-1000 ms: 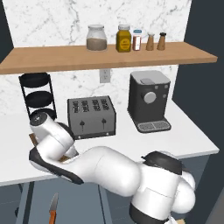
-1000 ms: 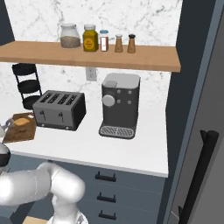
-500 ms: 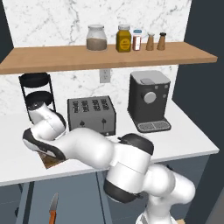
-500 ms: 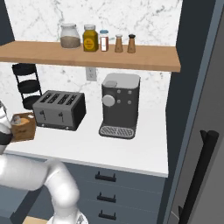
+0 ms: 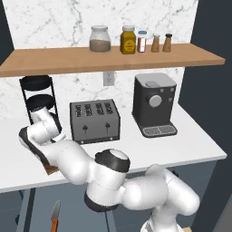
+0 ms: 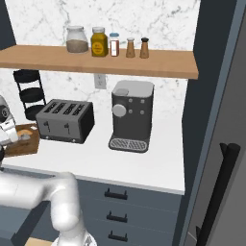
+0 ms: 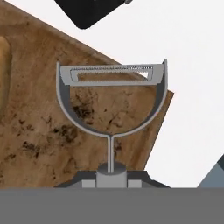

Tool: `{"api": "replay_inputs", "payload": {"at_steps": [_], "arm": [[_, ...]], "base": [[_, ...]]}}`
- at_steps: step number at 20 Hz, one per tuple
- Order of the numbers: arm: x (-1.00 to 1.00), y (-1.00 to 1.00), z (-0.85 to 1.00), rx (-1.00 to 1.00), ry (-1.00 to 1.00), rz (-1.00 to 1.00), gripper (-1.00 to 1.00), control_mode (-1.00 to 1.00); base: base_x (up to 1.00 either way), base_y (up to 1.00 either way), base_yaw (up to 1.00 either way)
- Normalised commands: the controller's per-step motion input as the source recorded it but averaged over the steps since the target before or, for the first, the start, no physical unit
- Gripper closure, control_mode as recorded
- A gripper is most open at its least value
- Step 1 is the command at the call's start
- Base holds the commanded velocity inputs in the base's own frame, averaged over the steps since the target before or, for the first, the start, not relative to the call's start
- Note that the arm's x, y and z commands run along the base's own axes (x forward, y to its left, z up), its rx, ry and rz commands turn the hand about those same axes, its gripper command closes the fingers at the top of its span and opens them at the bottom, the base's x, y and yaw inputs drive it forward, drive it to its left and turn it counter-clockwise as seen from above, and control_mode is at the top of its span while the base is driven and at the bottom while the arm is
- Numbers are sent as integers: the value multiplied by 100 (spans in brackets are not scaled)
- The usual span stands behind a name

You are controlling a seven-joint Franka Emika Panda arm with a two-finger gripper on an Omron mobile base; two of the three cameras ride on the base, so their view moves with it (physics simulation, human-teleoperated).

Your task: Place the appropriate cutting tool for cutting the potato skin on the cutting board.

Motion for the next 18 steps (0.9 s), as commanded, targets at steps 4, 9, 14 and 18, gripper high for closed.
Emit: {"api": "replay_inputs", "payload": {"at_steps": [4, 9, 14, 18], "arm": [[0, 0, -57, 0, 0, 0, 100, -100], [-4, 0, -60, 0, -9, 0, 100, -100], [-3, -1, -48, 0, -9, 0, -100, -100], [-28, -8, 0, 0, -13, 0, -100, -100]], "base": [[0, 0, 0], [0, 0, 0], [0, 0, 0], [0, 0, 0]]}}
